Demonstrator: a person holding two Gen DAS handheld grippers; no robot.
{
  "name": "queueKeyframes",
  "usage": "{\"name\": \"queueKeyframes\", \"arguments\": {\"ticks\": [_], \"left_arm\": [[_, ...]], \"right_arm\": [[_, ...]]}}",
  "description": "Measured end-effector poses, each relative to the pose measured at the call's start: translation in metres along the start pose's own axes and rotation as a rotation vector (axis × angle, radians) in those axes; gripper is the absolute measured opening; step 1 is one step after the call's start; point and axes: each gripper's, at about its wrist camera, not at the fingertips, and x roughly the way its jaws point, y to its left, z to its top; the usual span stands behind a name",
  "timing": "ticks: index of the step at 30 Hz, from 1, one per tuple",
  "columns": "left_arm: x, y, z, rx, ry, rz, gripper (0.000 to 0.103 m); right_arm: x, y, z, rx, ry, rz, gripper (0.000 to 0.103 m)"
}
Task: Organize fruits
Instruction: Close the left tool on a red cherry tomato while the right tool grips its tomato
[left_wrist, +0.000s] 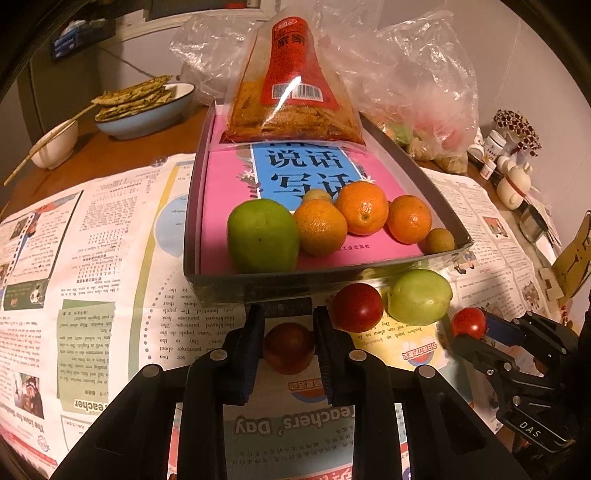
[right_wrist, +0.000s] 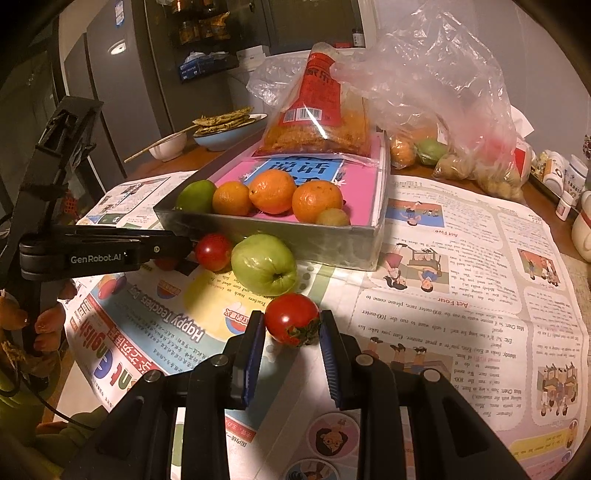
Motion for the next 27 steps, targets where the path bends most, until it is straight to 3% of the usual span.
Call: {"name": "queueKeyframes", "arguments": {"ticks": [15, 27], "left_arm": [[0.002, 0.002, -0.012, 0.012, 0.032, -0.002, 0.028], [-0.004, -0.003, -0.015, 0.042, 0.005, 0.016, 0.024]], "right_arm": [[0.001, -0.002, -0.002, 0.011, 0.006, 0.008, 0.030], [0.000, -0.003, 0.000, 0.019, -0.004, 0.001, 0.030]]}}
